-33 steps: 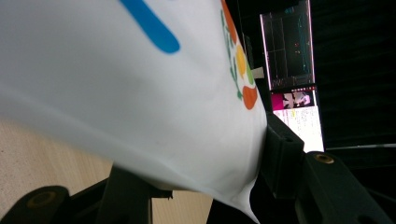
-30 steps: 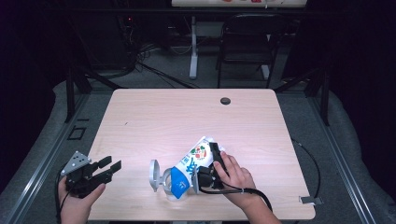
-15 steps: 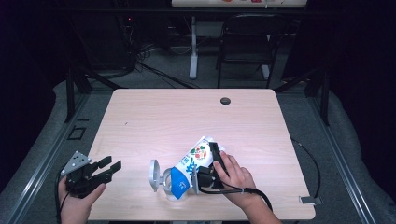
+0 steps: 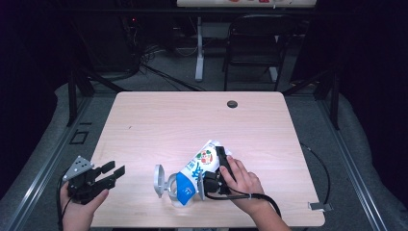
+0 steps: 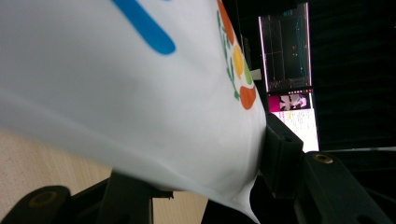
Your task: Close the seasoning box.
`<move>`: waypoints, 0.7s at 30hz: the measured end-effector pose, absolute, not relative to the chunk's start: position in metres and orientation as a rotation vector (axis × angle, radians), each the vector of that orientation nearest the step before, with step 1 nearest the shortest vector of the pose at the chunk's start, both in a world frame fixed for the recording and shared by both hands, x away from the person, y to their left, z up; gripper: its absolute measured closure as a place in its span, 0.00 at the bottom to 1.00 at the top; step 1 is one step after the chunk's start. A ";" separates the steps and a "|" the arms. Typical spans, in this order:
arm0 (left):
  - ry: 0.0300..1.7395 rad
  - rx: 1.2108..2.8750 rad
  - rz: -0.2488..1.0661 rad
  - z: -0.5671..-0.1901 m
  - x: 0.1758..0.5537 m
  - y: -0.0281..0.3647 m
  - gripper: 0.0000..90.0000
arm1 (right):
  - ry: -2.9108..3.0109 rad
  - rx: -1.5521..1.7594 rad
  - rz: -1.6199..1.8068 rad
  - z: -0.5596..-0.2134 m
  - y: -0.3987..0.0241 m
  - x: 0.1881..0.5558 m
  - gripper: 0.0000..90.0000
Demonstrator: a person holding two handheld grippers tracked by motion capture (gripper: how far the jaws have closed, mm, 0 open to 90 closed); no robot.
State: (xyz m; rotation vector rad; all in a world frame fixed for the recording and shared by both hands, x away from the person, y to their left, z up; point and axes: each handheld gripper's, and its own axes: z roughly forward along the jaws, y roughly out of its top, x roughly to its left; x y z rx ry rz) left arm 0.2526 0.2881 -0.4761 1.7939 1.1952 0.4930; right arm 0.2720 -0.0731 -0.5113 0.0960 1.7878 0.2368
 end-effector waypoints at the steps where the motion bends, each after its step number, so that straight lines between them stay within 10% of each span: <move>1: 1.195 1.794 0.493 -0.476 0.253 0.288 0.60 | 1.788 0.097 0.237 -0.511 -0.073 0.272 0.60; 21: 1.195 1.793 0.496 -0.476 0.252 0.288 0.60 | 1.786 0.095 0.241 -0.511 -0.073 0.272 0.61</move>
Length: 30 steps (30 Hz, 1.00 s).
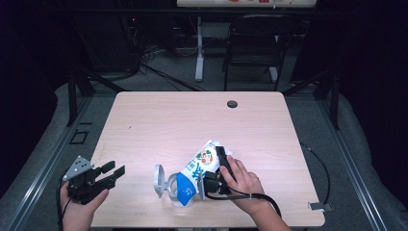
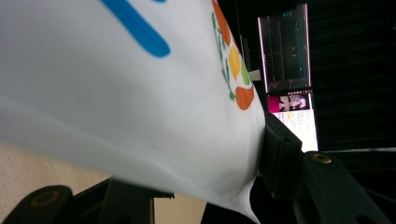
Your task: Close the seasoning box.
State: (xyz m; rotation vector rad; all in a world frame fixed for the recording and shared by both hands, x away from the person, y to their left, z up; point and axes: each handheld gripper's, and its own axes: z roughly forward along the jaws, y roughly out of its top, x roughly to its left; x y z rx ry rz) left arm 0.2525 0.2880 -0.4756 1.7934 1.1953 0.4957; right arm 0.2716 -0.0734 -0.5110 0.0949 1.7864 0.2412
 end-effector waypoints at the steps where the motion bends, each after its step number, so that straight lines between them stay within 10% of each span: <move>1: 1.195 1.793 0.496 -0.476 0.252 0.288 0.60 | 1.785 0.095 0.242 -0.511 -0.074 0.272 0.61; 30: 1.192 1.790 0.498 -0.476 0.252 0.288 0.60 | 1.780 0.087 0.240 -0.510 -0.074 0.271 0.61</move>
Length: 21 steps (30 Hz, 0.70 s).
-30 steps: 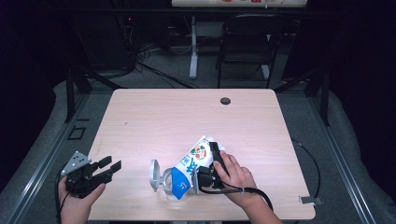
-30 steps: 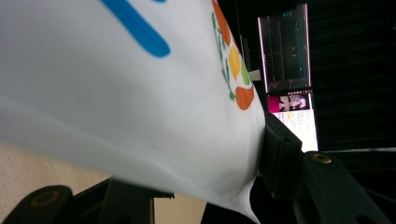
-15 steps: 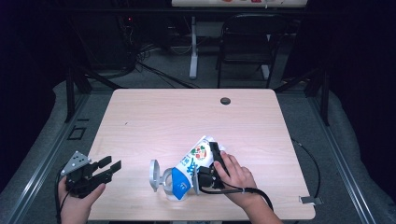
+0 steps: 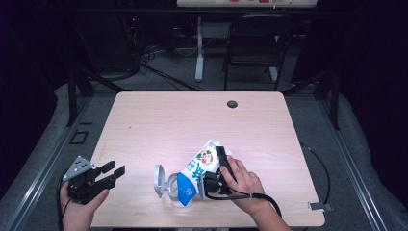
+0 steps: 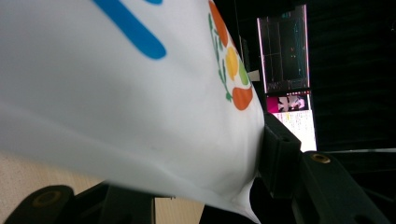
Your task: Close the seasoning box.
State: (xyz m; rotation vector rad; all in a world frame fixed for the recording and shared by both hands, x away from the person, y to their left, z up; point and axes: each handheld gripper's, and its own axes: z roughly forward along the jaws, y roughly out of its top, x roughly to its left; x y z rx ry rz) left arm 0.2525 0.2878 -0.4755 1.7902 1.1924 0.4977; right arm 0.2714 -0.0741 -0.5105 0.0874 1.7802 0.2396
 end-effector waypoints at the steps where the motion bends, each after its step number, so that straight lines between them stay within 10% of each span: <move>1: 1.194 1.792 0.498 -0.475 0.252 0.288 0.60 | 1.780 0.087 0.240 -0.510 -0.074 0.271 0.61; 21: 1.194 1.790 0.495 -0.476 0.253 0.288 0.60 | 1.779 0.084 0.234 -0.510 -0.074 0.272 0.62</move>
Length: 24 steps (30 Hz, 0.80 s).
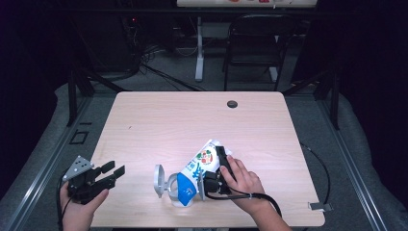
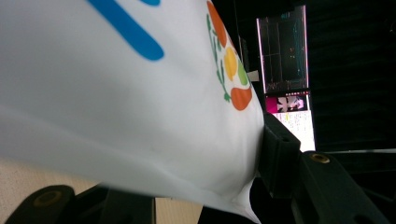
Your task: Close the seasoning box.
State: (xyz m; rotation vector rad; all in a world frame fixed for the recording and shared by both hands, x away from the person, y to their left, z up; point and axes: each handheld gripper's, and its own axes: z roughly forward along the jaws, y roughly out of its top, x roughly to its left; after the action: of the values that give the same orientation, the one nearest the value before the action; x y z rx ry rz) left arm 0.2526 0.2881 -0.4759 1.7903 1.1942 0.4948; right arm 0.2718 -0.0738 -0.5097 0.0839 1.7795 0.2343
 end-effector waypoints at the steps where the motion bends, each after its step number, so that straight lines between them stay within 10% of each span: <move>1: 1.197 1.796 0.496 -0.476 0.252 0.288 0.60 | 1.779 0.084 0.235 -0.510 -0.074 0.272 0.62; 24: 1.195 1.789 0.497 -0.475 0.252 0.288 0.60 | 1.774 0.075 0.223 -0.510 -0.073 0.271 0.63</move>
State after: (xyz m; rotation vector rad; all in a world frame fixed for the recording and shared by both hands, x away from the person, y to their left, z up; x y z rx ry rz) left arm 0.2522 0.2883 -0.4752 1.7895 1.1952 0.4973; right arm 0.2710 -0.0732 -0.5099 0.0749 1.7736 0.2230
